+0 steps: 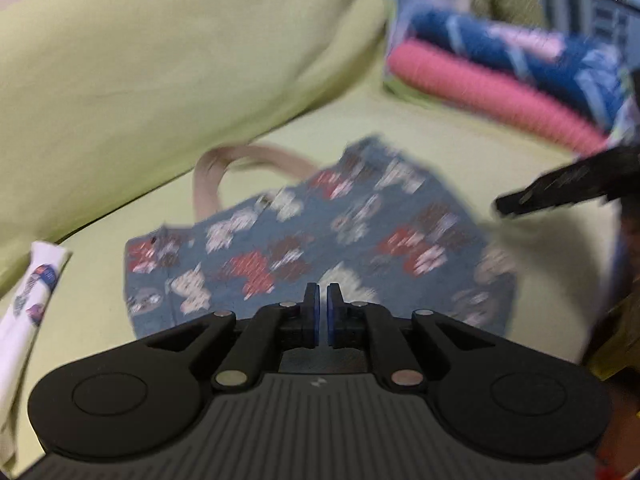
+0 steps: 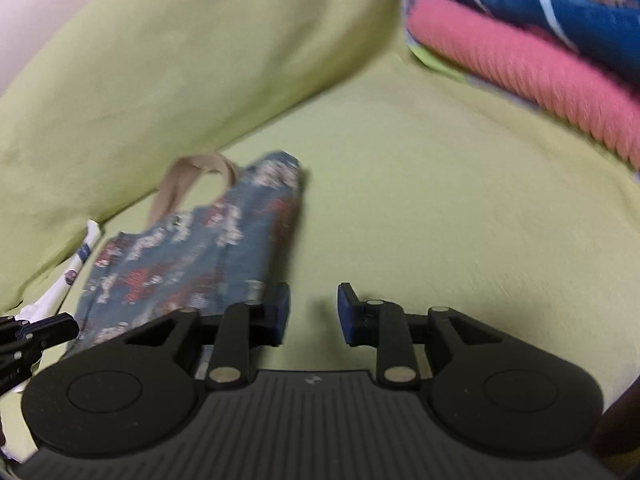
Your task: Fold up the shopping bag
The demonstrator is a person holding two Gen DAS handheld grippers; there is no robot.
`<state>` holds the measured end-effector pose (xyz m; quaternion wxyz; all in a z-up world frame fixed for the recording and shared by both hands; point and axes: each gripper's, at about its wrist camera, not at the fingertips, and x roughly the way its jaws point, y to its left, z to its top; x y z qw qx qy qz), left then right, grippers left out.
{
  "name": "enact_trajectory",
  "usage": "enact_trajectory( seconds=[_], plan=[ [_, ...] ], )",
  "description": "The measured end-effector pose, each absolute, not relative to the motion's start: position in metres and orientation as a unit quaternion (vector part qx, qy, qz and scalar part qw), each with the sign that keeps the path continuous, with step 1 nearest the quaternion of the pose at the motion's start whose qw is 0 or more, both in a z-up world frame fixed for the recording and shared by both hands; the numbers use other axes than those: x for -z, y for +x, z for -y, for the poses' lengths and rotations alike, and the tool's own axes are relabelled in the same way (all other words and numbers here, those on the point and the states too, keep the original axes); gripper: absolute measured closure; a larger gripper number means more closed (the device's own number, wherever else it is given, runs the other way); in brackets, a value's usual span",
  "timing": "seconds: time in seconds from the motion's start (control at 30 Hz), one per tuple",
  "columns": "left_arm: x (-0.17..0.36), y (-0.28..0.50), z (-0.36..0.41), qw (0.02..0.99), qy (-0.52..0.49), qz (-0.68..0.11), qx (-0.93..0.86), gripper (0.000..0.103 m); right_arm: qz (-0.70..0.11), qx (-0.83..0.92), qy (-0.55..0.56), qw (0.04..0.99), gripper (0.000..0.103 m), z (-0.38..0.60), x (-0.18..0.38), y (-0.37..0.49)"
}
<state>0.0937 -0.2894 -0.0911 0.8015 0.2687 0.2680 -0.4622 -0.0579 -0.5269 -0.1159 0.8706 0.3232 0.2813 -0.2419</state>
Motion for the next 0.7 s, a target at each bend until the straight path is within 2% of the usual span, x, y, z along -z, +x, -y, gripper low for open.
enact_trajectory(
  seconds=[0.13, 0.17, 0.2, 0.27, 0.33, 0.4, 0.5, 0.57, 0.7],
  plan=[
    [0.089, 0.129, 0.283, 0.818, 0.249, -0.283, 0.434, 0.096, -0.250, 0.209, 0.345, 0.880, 0.081, 0.523, 0.111, -0.046],
    [0.086, 0.143, 0.281, 0.824, 0.237, -0.288, 0.426, 0.096, -0.242, 0.205, 0.342, 0.885, 0.074, 0.522, 0.108, -0.041],
    [0.083, 0.156, 0.280, 0.829, 0.223, -0.295, 0.419, 0.096, -0.242, 0.205, 0.340, 0.885, 0.060, 0.522, 0.107, -0.032],
    [0.078, 0.184, 0.279, 0.830, 0.192, -0.311, 0.421, 0.096, -0.242, 0.205, 0.338, 0.886, 0.059, 0.529, 0.108, -0.016],
    [0.080, 0.206, 0.283, 0.819, 0.190, -0.316, 0.439, 0.096, -0.243, 0.199, 0.327, 0.891, 0.063, 0.535, 0.109, 0.000],
    [0.086, 0.224, 0.291, 0.808, 0.211, -0.313, 0.452, 0.096, -0.247, 0.184, 0.301, 0.902, 0.079, 0.537, 0.106, 0.017],
    [0.104, 0.251, 0.308, 0.795, 0.250, -0.319, 0.452, 0.095, -0.293, 0.154, 0.223, 0.917, 0.093, 0.534, 0.106, 0.053],
    [0.118, 0.271, 0.319, 0.793, 0.265, -0.327, 0.441, 0.095, -0.325, 0.146, 0.187, 0.916, 0.094, 0.540, 0.114, 0.078],
    [0.123, 0.290, 0.329, 0.806, 0.249, -0.314, 0.436, 0.096, -0.344, 0.159, 0.193, 0.905, 0.100, 0.572, 0.129, 0.118]
  ],
)
